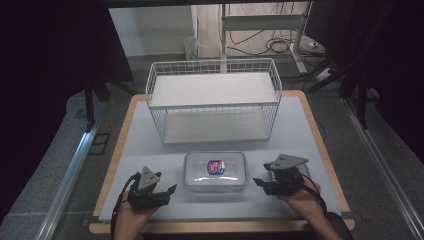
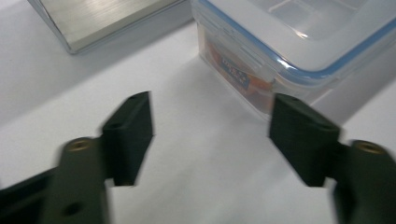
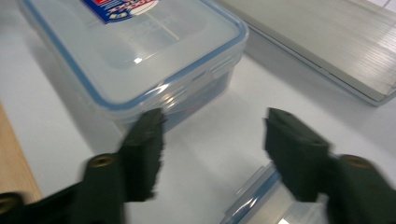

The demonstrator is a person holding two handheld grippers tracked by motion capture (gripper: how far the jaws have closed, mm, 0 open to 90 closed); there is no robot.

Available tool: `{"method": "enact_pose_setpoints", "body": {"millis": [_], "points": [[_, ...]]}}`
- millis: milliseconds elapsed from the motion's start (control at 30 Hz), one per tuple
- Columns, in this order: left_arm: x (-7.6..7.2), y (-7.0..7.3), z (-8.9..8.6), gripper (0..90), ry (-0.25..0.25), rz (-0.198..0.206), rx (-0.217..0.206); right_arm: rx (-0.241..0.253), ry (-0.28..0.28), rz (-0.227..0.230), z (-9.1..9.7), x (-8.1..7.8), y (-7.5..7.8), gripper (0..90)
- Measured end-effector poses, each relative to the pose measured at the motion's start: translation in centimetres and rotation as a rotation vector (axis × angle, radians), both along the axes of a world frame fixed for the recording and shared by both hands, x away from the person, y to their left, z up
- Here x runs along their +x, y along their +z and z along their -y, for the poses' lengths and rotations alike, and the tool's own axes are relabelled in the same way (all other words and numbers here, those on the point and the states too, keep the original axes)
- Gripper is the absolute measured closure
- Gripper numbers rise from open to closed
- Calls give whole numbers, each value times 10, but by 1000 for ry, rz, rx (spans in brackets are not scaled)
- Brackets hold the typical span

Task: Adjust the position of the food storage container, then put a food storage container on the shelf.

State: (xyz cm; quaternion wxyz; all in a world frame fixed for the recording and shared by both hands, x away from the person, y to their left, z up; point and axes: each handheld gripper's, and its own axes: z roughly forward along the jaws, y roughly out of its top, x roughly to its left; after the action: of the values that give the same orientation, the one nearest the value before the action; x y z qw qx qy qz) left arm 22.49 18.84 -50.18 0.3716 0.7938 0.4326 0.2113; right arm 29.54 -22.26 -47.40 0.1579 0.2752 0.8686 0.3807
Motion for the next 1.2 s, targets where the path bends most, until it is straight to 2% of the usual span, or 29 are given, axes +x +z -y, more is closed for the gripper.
{"method": "enact_pose_setpoints", "body": {"millis": [33,67,133,167,300,367,467,567,700,733,767,833,1000,1067,1200], "points": [[0,0,0,221,0,0,0,0,0,0,0,0,0,328],[0,-1,-1,221,4,-1,-1,5,12,2,1,-1,-1,270],[0,-3,-1,86,4,-24,11,12,24,12,4,-2,-4,145],[2,-5,0,71,0,-36,3,11,24,16,5,-2,-4,138],[2,-6,1,47,-21,-45,-7,18,15,10,6,1,-5,115],[2,-5,1,45,-21,-36,-3,19,15,4,6,1,-6,110],[2,-6,0,32,-18,-16,-22,4,13,2,6,1,-7,95],[2,-8,-2,18,-17,7,-14,7,9,0,5,2,-7,84],[3,-8,-4,0,-11,24,-44,25,-4,-18,5,2,-7,69],[3,-8,-4,0,-11,22,-50,31,-6,-31,5,3,-7,66],[4,-8,-3,0,-12,-1,-41,37,-16,-46,5,4,-7,65],[5,-7,-3,2,-9,-5,-33,36,-18,-49,5,4,-7,65],[11,-4,2,7,-12,-59,-17,34,-24,-74,0,5,-6,51],[12,-3,3,6,-13,-65,-14,31,-22,-75,-1,5,-6,44],[19,3,4,7,-13,-90,-35,23,-2,-105,-7,6,-5,29]]}}
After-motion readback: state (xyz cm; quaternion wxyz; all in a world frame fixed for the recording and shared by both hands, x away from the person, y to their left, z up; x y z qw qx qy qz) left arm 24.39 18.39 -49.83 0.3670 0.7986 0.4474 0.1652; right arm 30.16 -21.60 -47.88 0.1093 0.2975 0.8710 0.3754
